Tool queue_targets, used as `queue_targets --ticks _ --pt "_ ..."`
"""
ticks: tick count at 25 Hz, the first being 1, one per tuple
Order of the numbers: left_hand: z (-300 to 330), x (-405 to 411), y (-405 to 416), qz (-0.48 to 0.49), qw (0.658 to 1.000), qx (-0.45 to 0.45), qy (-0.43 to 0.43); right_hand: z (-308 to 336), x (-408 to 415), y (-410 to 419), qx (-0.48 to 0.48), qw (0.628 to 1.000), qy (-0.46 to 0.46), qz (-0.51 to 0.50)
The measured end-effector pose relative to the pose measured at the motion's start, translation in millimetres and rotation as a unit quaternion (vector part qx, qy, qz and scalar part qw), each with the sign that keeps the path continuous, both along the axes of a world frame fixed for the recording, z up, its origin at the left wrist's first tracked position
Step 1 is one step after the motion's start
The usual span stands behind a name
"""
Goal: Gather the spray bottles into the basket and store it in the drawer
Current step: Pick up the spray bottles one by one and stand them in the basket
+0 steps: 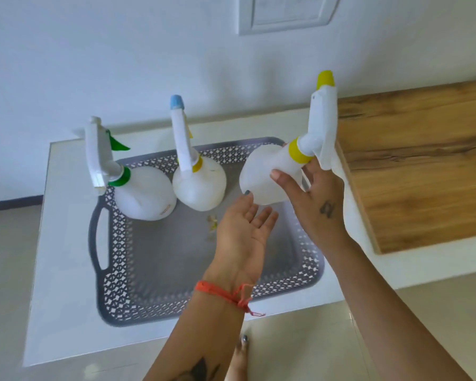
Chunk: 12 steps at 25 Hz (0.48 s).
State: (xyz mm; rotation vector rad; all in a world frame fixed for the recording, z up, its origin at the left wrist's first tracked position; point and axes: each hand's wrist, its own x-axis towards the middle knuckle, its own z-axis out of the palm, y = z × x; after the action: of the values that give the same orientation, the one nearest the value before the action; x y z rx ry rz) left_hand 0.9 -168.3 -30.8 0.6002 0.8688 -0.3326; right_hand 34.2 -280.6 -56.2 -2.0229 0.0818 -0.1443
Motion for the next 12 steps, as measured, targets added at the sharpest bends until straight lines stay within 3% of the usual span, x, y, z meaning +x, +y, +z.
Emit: queue_targets --ticks 4,12 --pt "-20.0 13.3 7.2 0.017 0.999 -0.022 0.024 -28.3 14.1 15.2 -0.064 0.998 0.015 0.016" --pt "-31.1 21.9 12.0 0.033 0.999 -0.031 0.023 -25.6 16.8 26.4 -0.109 0.994 -0.004 0.023"
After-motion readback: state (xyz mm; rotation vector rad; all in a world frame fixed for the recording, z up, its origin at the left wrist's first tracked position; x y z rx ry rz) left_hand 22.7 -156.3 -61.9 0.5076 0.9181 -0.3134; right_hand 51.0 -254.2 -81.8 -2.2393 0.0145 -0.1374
